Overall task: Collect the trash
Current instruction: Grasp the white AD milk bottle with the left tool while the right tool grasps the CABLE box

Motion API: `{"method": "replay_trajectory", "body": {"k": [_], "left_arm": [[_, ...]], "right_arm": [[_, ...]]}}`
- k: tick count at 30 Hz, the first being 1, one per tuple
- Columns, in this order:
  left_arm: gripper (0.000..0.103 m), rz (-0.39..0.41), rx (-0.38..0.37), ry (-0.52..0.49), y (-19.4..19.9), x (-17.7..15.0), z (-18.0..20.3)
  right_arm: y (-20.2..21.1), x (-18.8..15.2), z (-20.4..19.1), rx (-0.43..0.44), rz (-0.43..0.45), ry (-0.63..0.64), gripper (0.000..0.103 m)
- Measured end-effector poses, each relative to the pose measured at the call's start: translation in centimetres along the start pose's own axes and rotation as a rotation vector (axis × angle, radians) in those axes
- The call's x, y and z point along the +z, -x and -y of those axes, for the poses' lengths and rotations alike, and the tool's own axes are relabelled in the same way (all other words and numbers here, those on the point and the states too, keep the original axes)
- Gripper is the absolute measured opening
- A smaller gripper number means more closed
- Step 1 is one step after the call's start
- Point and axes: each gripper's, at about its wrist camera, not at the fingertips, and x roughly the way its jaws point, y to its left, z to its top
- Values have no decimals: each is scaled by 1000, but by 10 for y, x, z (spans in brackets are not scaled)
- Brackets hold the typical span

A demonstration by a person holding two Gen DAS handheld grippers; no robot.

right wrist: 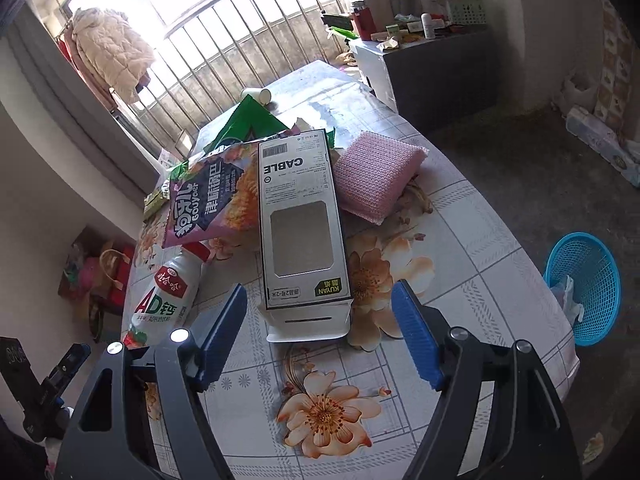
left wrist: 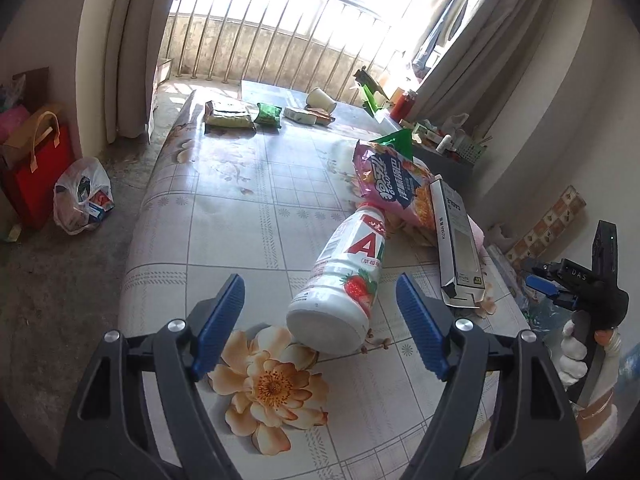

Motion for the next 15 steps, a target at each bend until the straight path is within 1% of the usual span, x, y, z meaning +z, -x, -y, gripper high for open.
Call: {"method": "replay_trajectory", "body": {"k": [4,9,12,15], "left_arm": [[77,-22,-21,0,-4,-1,-4],[77,-47,-46,-17,-9,0,-6],[78,-62,-47,-35,-13,3,-7],[78,-66,-47,-33,-13,4,-10]], "right_arm": [[-4,0,-24,-54,44,76,79],[-19,7,-40,-112,91,122,86],[-33,13,-46,-111,89,125,86],[-53,19,-53,-111,65,134,86]]}}
